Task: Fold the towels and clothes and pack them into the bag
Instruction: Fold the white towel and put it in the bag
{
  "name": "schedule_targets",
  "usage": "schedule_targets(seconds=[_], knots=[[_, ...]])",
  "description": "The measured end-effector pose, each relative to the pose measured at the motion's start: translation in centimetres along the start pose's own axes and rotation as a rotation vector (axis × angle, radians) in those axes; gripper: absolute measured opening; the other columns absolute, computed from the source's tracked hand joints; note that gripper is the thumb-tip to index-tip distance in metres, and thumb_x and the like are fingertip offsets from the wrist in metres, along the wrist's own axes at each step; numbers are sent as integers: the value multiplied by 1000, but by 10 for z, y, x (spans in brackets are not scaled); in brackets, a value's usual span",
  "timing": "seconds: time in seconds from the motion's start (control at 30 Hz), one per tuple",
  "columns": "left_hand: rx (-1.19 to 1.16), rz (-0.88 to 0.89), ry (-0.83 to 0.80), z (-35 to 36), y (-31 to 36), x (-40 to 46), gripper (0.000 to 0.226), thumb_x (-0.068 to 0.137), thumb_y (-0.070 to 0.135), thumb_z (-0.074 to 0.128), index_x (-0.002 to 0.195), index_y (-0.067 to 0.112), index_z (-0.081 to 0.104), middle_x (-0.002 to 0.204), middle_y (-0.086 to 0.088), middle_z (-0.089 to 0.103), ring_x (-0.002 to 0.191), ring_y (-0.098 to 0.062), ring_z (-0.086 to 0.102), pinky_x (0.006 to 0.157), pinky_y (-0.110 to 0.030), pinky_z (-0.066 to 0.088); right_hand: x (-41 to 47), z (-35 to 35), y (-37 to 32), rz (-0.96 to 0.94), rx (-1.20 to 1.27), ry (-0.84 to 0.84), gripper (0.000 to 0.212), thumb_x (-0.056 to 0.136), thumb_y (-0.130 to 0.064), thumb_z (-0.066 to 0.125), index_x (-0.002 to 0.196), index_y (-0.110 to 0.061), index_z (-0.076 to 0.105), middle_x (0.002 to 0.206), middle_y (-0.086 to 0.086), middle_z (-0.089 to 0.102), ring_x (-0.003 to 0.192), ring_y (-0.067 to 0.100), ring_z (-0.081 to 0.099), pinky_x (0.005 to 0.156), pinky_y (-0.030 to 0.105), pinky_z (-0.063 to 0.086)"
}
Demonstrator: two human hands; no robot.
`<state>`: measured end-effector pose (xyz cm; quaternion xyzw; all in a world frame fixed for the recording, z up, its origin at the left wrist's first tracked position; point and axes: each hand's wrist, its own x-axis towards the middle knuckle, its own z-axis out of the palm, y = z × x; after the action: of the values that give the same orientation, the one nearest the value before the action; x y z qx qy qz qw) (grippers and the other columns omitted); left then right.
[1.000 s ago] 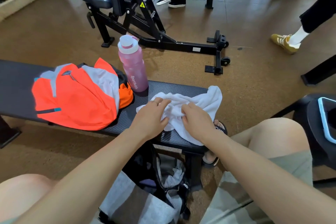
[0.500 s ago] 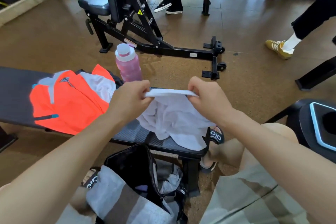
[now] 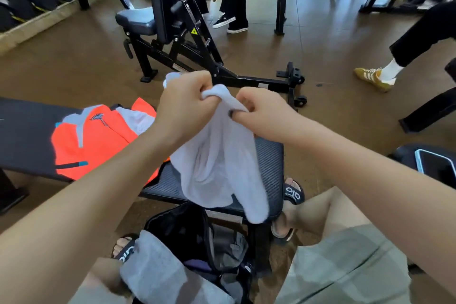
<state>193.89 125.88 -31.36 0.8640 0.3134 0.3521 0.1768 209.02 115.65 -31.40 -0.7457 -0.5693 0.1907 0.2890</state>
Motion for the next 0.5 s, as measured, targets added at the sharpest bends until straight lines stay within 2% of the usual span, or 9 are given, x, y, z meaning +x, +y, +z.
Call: schedule_targets(seconds=[0.1, 0.17, 0.23, 0.3, 0.37, 0.43, 0.5], knots=[[-1, 3, 12, 3, 5, -6, 27, 82, 24, 54, 65, 24, 32, 57, 4, 37, 64, -17, 33, 57, -36, 29, 0, 5, -7, 73, 189, 61, 11, 96, -16, 53, 93, -13, 62, 81, 2, 64, 67, 18, 65, 55, 30, 56], [7, 19, -13, 2, 5, -11, 22, 86, 18, 58, 78, 19, 38, 61, 4, 42, 64, -21, 38, 56, -38, 33, -1, 2, -12, 148, 382, 69, 16, 94, -9, 47, 101, -8, 61, 74, 13, 67, 50, 23, 65, 49, 31, 56], [-44, 75, -90, -1, 8, -20, 21, 86, 9, 59, 89, 12, 38, 67, -1, 47, 62, -17, 43, 57, -37, 34, 0, -1, -14, 211, 500, 89, 22, 92, -5, 43, 106, -7, 60, 70, 19, 65, 44, 24, 60, 49, 32, 55], [-80, 171, -166, -3, 12, -29, 19, 86, 3, 56, 92, 10, 39, 73, 1, 46, 64, -13, 42, 57, -33, 30, 2, -3, -16, 261, 563, 114, 26, 90, -6, 42, 108, -6, 61, 75, 31, 66, 45, 26, 59, 50, 32, 55], [-29, 237, -220, 0, 10, -38, 15, 85, 0, 50, 96, 9, 45, 85, -1, 45, 72, -18, 40, 62, -34, 32, 5, -5, -19, 297, 620, 143, 28, 88, -5, 42, 108, -3, 61, 84, 40, 65, 44, 28, 56, 51, 33, 54], [10, 241, -256, 5, 7, -48, 19, 85, 5, 46, 103, 9, 53, 94, -5, 44, 78, -21, 42, 65, -40, 40, 8, -5, -23, 317, 660, 175, 26, 86, -2, 40, 102, 0, 60, 79, 40, 62, 41, 27, 52, 49, 33, 52], [-45, 166, -243, 10, 8, -58, 8, 90, 20, 46, 93, 16, 52, 89, 0, 42, 78, -19, 44, 67, -40, 43, 10, -5, -27, 335, 663, 205, 27, 85, -1, 37, 99, -2, 60, 71, 30, 61, 39, 24, 50, 49, 32, 51]])
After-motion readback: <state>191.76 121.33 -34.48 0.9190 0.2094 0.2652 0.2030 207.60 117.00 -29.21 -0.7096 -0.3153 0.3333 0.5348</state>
